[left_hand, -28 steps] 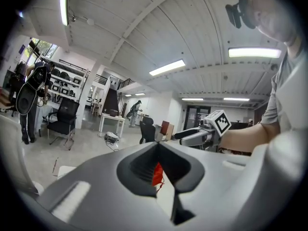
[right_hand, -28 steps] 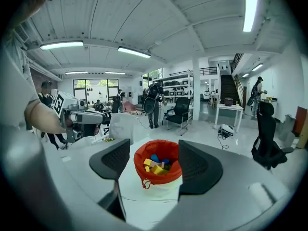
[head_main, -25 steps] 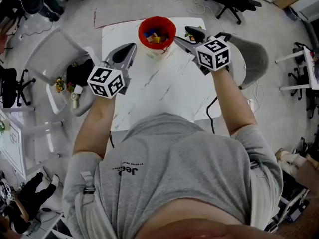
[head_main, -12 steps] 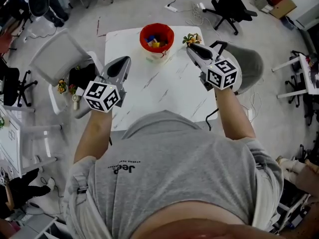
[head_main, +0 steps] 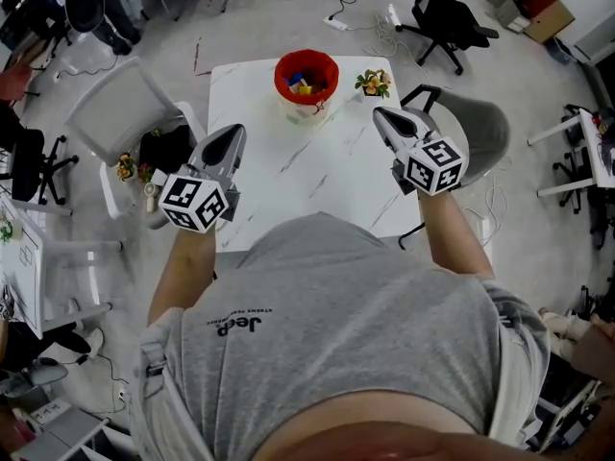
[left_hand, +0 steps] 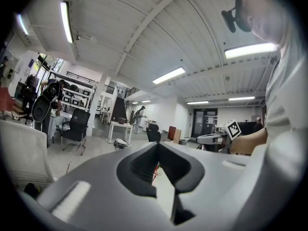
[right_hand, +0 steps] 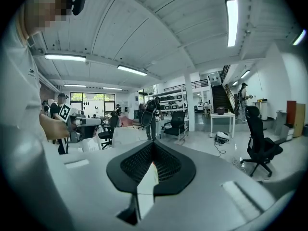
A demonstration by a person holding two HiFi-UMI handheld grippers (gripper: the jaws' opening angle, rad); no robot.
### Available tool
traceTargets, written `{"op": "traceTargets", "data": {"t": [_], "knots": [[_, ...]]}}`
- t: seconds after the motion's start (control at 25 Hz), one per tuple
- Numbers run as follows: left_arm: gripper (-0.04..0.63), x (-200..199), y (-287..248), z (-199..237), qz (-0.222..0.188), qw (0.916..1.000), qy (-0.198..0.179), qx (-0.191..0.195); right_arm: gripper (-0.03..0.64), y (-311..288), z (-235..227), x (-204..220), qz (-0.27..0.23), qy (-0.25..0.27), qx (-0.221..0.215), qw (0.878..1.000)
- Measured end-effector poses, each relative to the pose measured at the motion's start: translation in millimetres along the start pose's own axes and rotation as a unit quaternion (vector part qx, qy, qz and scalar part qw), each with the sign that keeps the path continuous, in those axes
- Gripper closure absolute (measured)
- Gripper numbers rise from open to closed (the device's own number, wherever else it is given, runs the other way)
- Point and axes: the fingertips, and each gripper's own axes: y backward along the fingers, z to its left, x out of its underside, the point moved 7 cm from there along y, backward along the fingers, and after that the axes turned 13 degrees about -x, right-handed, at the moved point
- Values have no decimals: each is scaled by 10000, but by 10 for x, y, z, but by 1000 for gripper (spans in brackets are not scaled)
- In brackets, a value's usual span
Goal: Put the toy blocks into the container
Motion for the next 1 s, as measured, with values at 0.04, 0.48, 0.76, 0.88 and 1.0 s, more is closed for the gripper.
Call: {"op": "traceTargets", "data": {"t": [0.04,0.48,0.76,0.88,1.0], "knots": [[537,9,29,22,2,10000,23,-52,614,16,-1,-2,-9,-1,-3,10000],[537,53,83,64,23,9998,82,-162,615,21,-31,-11,-42,7,-53,10000],[537,52,49,72,12,9998,115,-139,615,-5,-54,-27,-16,58,-51,10000],[537,35,63,70,-19,9998,130,-142,615,5,-61,-29,-43,-5,-40,10000],[537,21,66,69,-48,9998,147,-151,615,7,-67,-38,-46,-26,-54,10000]]}}
